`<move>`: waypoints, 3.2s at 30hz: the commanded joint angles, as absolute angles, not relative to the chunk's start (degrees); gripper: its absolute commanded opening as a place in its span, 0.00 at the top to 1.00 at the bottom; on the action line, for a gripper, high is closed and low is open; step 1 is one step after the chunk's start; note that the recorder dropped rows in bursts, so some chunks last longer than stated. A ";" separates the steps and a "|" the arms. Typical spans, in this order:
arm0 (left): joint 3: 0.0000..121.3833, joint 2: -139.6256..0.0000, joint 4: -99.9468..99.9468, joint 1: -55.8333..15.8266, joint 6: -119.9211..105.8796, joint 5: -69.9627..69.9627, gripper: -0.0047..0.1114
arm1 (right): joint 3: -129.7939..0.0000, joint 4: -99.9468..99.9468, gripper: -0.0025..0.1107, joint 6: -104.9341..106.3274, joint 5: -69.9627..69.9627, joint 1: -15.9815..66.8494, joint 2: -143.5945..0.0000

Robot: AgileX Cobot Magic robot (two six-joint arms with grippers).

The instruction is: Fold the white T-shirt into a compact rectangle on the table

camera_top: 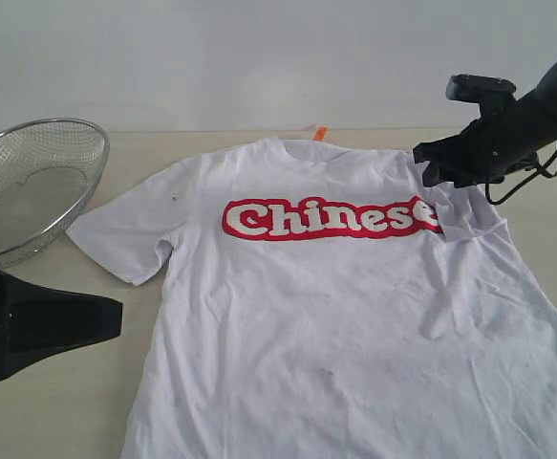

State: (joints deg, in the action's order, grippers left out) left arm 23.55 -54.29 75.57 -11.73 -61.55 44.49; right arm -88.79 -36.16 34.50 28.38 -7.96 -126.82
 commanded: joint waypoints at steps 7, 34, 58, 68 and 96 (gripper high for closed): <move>23.66 -54.71 75.59 -12.03 -61.26 44.37 0.92 | -88.68 -35.28 0.58 34.61 28.14 -7.14 -128.89; 23.66 -54.71 75.59 -12.03 -61.26 44.78 0.92 | -88.68 -25.76 0.98 25.35 28.15 -5.46 -131.56; 23.66 -54.71 75.59 -12.03 -61.26 44.78 0.92 | -88.68 -44.69 0.98 32.01 27.44 -5.70 -128.70; 23.66 -54.71 75.59 -12.03 -61.26 44.78 0.92 | -90.93 -44.24 0.98 31.13 26.51 -6.35 -128.45; 23.66 -54.71 75.59 -12.03 -61.26 44.78 0.92 | -92.67 -52.00 0.98 30.57 34.16 -6.24 -124.61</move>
State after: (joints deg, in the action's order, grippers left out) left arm 23.55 -54.29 75.57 -11.73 -61.55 44.49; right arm -92.45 -51.21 30.83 33.70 -6.14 -125.20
